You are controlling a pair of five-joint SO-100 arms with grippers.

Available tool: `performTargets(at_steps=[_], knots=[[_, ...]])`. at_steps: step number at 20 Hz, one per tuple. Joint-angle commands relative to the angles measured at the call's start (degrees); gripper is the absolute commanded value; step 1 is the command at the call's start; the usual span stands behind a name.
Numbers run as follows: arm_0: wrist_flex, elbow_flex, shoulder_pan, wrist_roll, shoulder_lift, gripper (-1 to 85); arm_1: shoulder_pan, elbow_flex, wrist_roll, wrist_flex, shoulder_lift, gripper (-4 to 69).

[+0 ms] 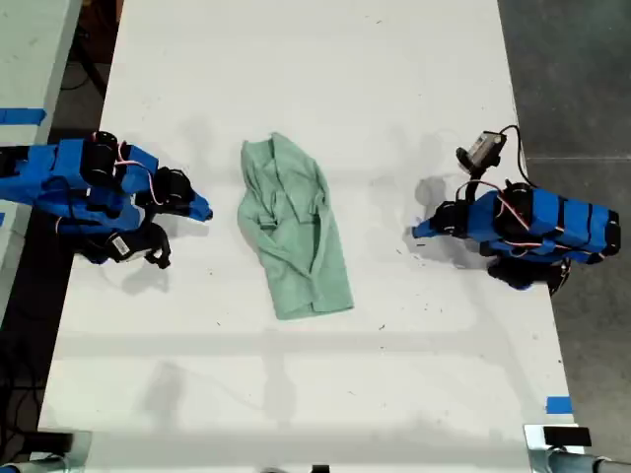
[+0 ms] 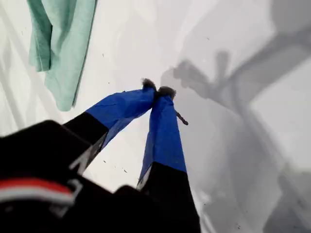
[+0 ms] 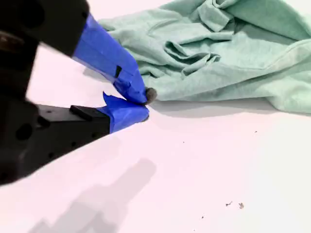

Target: Fold t shirt

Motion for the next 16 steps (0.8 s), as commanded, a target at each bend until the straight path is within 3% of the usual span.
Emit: performTargets(at_steps=[1, 4, 7, 16], knots=[[-4.8, 7.6, -2.9, 4.7, 9.4, -0.2, 0.4, 2.8, -0.3, 0.1, 0.9, 1.4], [-6.7, 15.2, -8.2, 9.5, 15.6, -0.2, 0.4, 2.8, -0.1, 0.1, 0.9, 1.4], [-0.4, 19.9, -11.8, 15.1, 36.1, -0.2, 0.2, 2.8, 0.3, 0.3, 0.9, 1.4], [-1.0, 20.2, -10.4, 15.5, 35.6, -0.2, -0.2, 2.7, 0.7, 0.6, 0.9, 1.4]])
